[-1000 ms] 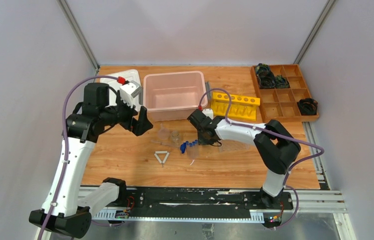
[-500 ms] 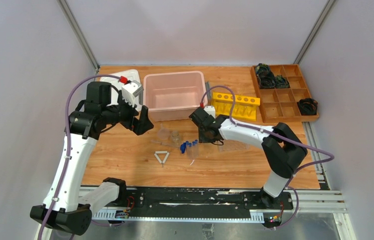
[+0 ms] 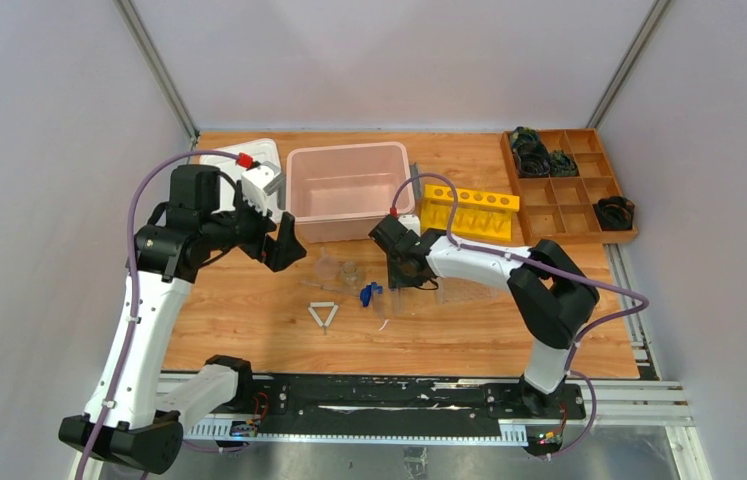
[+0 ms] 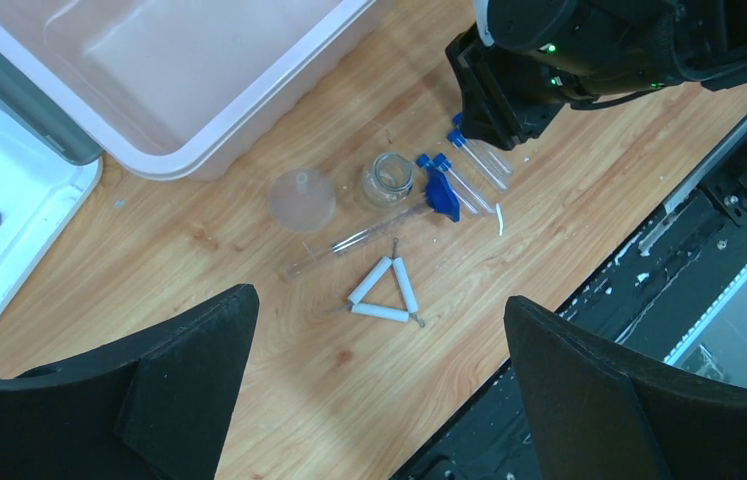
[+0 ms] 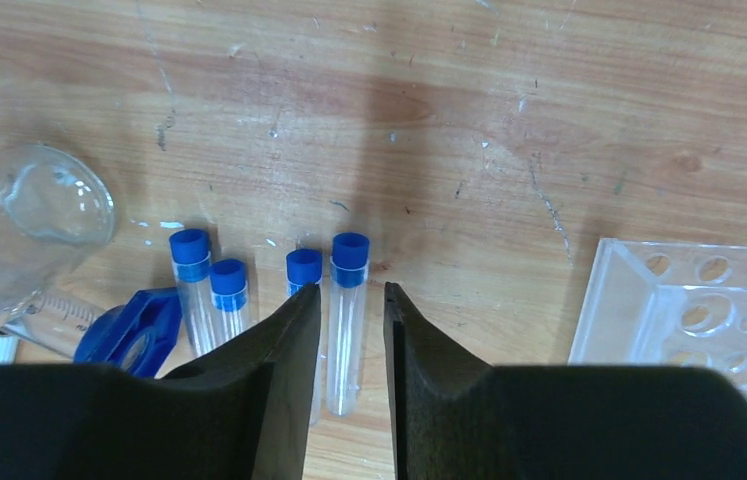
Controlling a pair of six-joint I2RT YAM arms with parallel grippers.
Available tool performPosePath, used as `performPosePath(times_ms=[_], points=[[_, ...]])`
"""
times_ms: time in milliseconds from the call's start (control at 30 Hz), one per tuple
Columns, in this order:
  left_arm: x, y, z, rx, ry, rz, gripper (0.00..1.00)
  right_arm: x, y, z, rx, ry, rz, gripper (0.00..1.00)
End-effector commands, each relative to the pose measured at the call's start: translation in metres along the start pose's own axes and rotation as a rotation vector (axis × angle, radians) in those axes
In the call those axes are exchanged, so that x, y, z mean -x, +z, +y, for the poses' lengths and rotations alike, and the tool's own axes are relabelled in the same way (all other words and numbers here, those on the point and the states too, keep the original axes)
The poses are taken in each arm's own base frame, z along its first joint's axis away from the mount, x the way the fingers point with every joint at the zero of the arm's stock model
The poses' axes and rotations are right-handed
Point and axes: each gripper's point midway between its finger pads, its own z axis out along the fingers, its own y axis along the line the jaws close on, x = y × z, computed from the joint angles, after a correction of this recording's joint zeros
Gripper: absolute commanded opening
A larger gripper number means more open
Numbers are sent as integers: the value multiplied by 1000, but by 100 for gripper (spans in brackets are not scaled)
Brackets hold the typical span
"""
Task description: Organize the chemistry lab equipment
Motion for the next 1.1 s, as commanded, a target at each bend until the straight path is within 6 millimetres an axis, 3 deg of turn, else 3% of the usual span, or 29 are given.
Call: performPosePath(times_ms=[0,300,400,600,700,833,933,1067], points=[[9,-8,-1,9,22,-32,100,-10,6,2,-13,-2,24,31],[8,-7,0,11,24,-29,100,-18,14,-7,-44,-1,33,20],[8,-7,0,11,24,-30,100,-20,17,-8,-51,-8,42,21],[8,-7,-1,9,23,-30,100,-31,26,-14,-79,-31,77,32],[10,-8,-1,8,22,-34,100,-33,26,-16,-83,-36,86,31],[12,-8,-5,-11,12,-41,100,-18,8,-13,-60,-24,43,12],[14,-7,-9,-34,3,-44,100,9,-21,-7,-20,-5,-36,0],[17,-8,-11,-46,-2,-53,100,52,-73,10,72,17,-155,0]])
